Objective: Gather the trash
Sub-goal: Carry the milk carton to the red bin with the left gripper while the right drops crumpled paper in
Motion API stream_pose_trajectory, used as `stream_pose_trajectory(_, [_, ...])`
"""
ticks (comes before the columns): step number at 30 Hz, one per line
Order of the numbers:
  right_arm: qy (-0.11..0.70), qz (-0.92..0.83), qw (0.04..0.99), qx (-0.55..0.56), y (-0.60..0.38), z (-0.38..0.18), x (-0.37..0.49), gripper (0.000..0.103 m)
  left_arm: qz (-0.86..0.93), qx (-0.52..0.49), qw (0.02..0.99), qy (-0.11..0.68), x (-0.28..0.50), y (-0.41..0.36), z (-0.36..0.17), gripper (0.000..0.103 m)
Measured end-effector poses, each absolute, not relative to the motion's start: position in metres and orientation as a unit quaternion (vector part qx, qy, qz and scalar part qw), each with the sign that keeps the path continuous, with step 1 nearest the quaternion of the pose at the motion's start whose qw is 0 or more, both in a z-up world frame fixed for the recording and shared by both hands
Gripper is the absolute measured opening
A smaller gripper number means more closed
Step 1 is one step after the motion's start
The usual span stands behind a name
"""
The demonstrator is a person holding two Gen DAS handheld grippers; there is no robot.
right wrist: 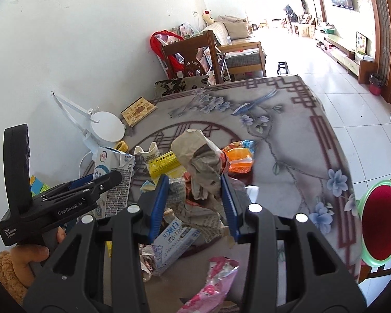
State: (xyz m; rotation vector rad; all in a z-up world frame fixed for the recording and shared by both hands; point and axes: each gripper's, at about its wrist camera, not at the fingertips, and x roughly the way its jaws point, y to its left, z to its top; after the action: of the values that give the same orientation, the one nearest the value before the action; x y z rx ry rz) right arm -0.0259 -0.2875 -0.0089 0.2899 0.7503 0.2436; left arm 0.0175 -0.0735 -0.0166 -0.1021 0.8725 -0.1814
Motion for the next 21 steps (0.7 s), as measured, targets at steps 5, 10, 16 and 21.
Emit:
stream_pose_trajectory(5, [0.360,0.117,0.913,0.149,-0.318,-0.009,-0.032,0.040,-0.093,-0.040,0.902,0.419,0.012,-0.104,-0.011,0.056])
stream_pose_trajectory(10, [0.358,0.115,0.912,0.163,-0.345,-0.012,-0.039,0.040,-0.102,-0.027,0.901,0.420,0.005,-0.137,-0.010,0.056])
stream_pose_trajectory(16, [0.353,0.111,0.913,0.172,-0.374,-0.012,-0.049,0.040,-0.115,-0.014,0.901,0.419,-0.002,-0.173,-0.008,0.056])
stream_pose_trajectory(21, [0.349,0.101,0.914,0.178,-0.400,-0.013,-0.060,0.040,-0.129,-0.005,0.899,0.419,-0.007,-0.203,-0.008,0.056])
